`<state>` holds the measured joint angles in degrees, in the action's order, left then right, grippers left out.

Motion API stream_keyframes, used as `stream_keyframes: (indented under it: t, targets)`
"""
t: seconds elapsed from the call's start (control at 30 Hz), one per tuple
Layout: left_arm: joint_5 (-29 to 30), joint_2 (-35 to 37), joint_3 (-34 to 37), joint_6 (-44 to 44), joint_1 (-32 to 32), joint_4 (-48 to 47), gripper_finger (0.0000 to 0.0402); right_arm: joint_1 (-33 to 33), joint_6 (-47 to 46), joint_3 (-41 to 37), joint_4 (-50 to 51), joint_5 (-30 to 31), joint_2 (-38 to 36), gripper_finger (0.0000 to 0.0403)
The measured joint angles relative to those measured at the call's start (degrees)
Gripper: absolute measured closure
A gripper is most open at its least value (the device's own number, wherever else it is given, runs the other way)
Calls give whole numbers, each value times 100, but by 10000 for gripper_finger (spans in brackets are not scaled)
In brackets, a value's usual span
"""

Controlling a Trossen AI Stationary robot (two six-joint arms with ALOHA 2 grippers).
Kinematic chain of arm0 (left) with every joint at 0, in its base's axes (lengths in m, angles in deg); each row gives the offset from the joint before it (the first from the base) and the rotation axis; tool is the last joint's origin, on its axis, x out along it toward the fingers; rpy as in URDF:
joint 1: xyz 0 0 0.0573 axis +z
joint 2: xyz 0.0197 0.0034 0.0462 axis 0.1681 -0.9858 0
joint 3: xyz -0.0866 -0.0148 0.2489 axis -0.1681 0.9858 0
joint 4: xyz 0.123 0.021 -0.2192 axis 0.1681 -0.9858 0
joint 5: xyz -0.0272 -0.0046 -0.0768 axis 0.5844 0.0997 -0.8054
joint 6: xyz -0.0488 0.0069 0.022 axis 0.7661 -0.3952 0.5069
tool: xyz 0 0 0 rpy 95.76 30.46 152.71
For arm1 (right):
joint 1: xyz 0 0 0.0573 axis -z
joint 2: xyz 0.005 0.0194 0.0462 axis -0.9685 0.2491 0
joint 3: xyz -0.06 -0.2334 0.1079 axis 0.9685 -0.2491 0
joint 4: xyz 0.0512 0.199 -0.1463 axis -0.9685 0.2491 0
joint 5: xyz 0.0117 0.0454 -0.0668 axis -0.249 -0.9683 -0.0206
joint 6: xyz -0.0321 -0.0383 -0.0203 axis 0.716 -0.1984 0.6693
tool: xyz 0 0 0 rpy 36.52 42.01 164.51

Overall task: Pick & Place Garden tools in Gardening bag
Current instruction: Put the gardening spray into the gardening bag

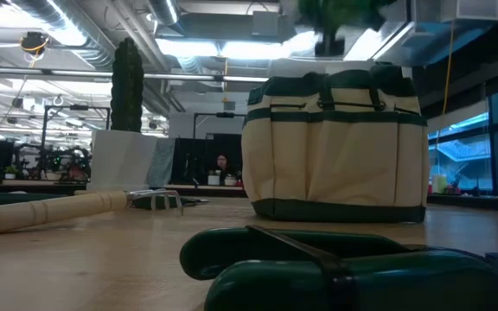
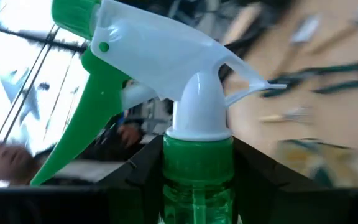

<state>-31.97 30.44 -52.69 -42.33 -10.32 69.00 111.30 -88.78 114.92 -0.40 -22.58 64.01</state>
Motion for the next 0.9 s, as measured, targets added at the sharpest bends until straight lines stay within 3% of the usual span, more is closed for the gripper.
stream_keyframes:
  t: [0.1, 0.17, 0.33, 0.43, 0.67, 0.9]
  targets:
    - [340, -156, 0, -266, 4, 159, 204, -658, -751, 0, -872, 124, -395, 255]
    - [207, -383, 0, -359, 39, 373, 204, -1141, -1334, 0, -1701, 293, -558, 255]
    - [-1597, -1321, 2, 117, 498, 991, 204, -2227, -2613, 0, -3548, 1040, -643, 255]
    - [-2095, -1714, -115, 184, 605, 1212, 205, -2719, -2809, 0, -3537, 1527, -629, 255]
    - [-2158, -1829, -517, -763, 271, 934, 228, -3674, -2501, -12, -2256, 2120, -504, 250]
    - [-2017, -1931, -533, -942, -221, 1014, 242, -4229, -2714, -4, -2782, 2225, -212, 255]
